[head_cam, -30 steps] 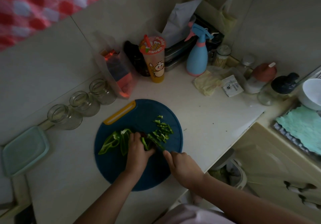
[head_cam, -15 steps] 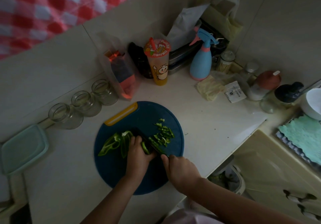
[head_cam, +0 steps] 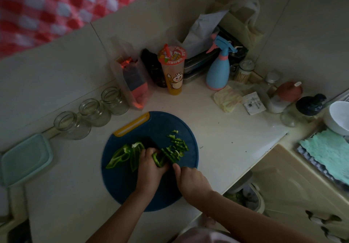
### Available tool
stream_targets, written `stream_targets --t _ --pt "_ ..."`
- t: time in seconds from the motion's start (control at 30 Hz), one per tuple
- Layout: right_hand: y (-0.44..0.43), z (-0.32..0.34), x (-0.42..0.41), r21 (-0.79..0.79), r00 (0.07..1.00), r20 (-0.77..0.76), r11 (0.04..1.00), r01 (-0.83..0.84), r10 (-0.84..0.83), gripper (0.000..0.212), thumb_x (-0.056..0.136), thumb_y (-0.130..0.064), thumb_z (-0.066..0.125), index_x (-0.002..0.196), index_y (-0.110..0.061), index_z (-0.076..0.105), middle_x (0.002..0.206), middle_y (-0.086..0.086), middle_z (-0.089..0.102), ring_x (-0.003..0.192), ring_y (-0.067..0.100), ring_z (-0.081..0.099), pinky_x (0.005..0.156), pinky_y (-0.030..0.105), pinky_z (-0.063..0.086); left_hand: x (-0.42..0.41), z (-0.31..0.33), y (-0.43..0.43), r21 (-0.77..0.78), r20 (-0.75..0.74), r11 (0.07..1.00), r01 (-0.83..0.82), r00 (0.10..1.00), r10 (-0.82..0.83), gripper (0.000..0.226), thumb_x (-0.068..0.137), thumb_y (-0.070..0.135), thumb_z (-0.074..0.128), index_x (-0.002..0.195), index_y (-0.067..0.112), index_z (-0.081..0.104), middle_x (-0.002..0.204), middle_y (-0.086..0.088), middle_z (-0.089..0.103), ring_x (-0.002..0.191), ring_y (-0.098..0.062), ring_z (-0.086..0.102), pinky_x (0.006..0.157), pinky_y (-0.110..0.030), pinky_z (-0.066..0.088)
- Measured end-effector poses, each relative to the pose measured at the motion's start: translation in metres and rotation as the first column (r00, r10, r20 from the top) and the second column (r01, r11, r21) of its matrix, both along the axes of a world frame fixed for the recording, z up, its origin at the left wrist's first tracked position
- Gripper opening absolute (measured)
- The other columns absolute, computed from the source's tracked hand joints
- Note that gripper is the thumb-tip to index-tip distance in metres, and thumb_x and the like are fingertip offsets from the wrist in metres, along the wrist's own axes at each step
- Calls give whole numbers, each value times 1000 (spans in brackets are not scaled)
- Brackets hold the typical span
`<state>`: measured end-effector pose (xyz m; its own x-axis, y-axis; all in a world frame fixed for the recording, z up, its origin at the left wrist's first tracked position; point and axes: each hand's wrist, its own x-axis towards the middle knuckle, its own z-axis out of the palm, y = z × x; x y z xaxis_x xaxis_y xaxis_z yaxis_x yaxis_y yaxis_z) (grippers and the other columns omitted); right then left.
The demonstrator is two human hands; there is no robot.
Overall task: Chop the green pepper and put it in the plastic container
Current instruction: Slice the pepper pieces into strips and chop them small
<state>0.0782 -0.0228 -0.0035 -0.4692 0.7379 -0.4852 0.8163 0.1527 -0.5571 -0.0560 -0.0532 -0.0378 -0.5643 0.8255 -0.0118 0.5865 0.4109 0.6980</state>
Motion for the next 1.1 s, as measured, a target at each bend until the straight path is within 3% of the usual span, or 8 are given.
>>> stream_targets --t 0.1,0.3,0.47,0.6,0.8,0.9,1.1 --pt "0 2 -2 8 1000 11 1000 -17 17 55 99 -53 16 81 -16 52 97 13 66 92 32 62 71 32 40 1 2 1 -8 -13 1000 -9 1000 9 43 60 13 84 93 5 57 94 0 46 85 -17 50 73 -22 35" --pt "3 7 -2 57 994 88 996 -71 66 59 100 -52 17 98 -11 60 103 14 66 97 33 62 75 34 44 1 4 1 -23 -30 1000 -2 1000 2 45 57 11 86 87 3 55 91 -2 45 82 -14 44 73 -24 34" --pt "7 9 -15 -51 1000 7 999 -7 7 56 100 -52 17 81 -14 54 98 14 66 93 31 62 76 33 44 13 1 -7 23 -65 999 43 997 -42 36 66 7 81 93 0 58 93 -8 49 77 -14 47 72 -24 39" --pt "8 5 -25 -52 998 -47 998 39 -42 56 100 -52 18 80 -13 55 94 15 65 91 31 62 77 34 45 14 2 -9 29 -52 997 70 996 -68 33 71 6 77 97 -2 58 96 -10 51 78 -18 53 73 -19 38" --pt "24 1 -4 -167 974 -195 983 81 -114 52 102 -45 21 62 -18 41 61 0 47 71 22 54 70 28 37 4 7 -9 11 36 990 138 990 -138 51 56 5 86 98 1 58 100 -2 41 86 -13 49 80 -10 32" --pt "22 6 11 -144 973 -213 988 59 -89 54 102 -44 25 60 -15 42 59 0 47 64 18 51 65 25 35 -6 5 -12 -29 5 978 208 978 -208 49 60 4 81 103 4 57 103 -1 40 93 -19 53 81 -12 34" --pt "5 5 22 23 981 -152 992 -120 122 48 99 -50 24 61 -23 34 57 -5 41 64 23 48 65 32 38 -9 6 -10 -53 -48 990 129 990 -132 50 60 13 86 98 -2 57 100 -5 42 98 -29 54 86 -30 41"
